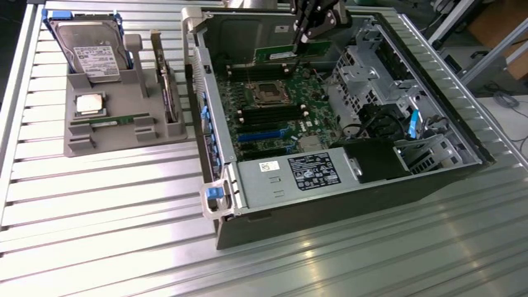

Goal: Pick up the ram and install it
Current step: 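Pick up the ram and move it above insertion slot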

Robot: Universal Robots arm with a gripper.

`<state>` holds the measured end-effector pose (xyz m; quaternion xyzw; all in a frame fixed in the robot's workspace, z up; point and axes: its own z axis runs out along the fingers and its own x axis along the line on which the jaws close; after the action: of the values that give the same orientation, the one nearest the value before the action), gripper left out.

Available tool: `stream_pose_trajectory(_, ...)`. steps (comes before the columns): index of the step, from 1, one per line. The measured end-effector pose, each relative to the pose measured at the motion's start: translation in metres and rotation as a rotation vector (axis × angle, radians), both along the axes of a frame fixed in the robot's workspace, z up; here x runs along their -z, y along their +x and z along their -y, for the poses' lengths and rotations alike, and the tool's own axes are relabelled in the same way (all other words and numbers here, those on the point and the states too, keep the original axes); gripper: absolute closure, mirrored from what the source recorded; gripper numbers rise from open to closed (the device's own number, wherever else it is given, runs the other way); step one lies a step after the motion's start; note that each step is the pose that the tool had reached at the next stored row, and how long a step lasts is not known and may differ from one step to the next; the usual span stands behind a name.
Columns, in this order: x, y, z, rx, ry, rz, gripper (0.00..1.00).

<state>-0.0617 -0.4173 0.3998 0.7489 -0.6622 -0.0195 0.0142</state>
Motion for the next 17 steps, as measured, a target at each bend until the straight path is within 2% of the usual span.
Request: stream_pose_trajectory(17, 0.0, 0.019, 0.0, 0.0, -0.0032, 0.0, 0.86)
